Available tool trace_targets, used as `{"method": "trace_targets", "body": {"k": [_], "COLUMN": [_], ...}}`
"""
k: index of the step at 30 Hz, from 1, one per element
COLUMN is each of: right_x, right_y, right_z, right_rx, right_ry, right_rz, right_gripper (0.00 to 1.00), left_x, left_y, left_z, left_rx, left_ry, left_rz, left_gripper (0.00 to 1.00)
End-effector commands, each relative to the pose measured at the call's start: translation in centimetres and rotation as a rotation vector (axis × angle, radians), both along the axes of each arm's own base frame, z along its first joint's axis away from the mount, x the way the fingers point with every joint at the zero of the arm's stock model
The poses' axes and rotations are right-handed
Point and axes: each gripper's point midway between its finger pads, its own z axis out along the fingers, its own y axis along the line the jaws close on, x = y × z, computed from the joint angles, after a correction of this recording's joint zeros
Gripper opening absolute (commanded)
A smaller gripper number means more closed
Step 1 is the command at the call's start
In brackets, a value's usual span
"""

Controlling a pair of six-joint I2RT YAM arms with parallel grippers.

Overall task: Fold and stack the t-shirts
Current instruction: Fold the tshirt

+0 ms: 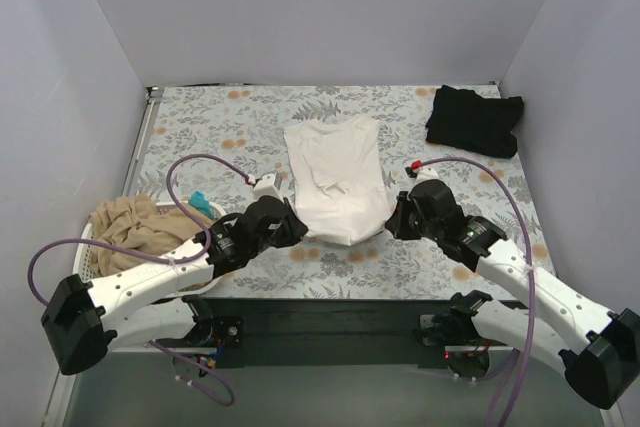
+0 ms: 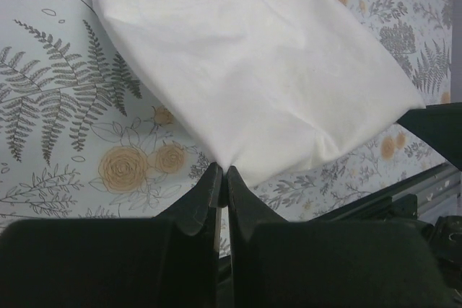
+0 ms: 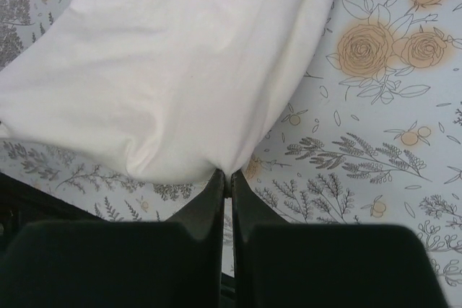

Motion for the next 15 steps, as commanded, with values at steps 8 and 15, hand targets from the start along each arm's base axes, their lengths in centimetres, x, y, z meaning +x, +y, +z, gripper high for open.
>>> {"method": "trace_targets", "body": {"k": [8, 15], "right_x": [-3.5, -4.6], "right_y": [-0.9, -1.1], "right_z": [4.3, 7.5], "right_rx": [0.033, 0.074], "right_ry": [-0.049, -0.094], "right_rz": [-0.049, -0.070], "right_gripper": [0.01, 0.01], "left_x": [-5.2, -8.2], "left_y": [-0.4, -1.7], "left_z": [2.7, 3.9], "left_rx": [-0.030, -0.020], "left_ry": [0.035, 0.047], "left_rz": [-0.020, -0.029], "left_gripper": [0.00, 0.00]}}
